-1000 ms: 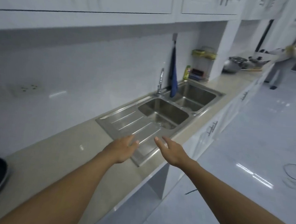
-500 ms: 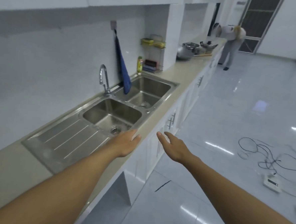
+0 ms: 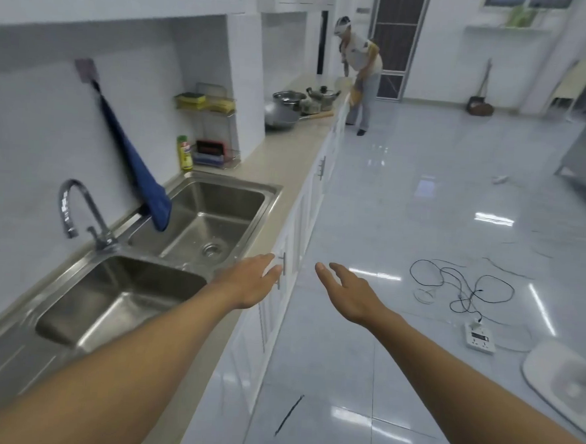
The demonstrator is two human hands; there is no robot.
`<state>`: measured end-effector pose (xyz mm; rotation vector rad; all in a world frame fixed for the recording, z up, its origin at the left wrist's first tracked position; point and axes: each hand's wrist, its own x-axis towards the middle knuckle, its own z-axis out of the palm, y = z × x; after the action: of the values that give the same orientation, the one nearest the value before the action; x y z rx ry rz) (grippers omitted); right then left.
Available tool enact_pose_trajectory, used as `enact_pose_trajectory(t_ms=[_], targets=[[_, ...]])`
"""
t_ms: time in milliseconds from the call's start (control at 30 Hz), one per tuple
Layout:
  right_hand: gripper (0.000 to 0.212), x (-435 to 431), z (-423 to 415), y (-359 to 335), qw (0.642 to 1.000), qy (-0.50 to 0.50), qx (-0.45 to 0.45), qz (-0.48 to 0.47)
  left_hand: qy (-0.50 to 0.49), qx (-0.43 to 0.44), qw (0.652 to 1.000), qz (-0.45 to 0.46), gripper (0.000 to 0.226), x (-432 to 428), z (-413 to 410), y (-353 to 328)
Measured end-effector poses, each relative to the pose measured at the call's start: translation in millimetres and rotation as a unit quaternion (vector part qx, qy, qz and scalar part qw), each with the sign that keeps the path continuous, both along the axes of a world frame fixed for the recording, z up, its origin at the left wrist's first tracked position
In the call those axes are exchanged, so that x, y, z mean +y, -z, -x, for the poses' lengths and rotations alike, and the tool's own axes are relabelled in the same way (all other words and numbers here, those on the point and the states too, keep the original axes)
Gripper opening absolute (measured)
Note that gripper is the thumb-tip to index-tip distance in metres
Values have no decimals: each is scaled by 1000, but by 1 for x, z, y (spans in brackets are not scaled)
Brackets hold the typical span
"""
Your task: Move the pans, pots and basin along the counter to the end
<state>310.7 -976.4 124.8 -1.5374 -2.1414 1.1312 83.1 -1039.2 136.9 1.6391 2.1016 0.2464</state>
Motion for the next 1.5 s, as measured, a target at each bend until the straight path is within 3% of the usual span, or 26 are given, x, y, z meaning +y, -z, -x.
enact_pose_trajectory(t_ms=[300,600,800,1500], targets=[[93,114,-11,6,998,56,16,11,45,-19,999,6,68,134,-6,5],[102,273,-48,12,999,44,15,16,22,-34,999,7,66,281,-46,5],[96,365,-62,12,998,31,31,33,12,-42,999,14,68,361,-61,13],[92,648,-15,12,995,99,21,19,66,-88,994,14,65,686,-4,7]])
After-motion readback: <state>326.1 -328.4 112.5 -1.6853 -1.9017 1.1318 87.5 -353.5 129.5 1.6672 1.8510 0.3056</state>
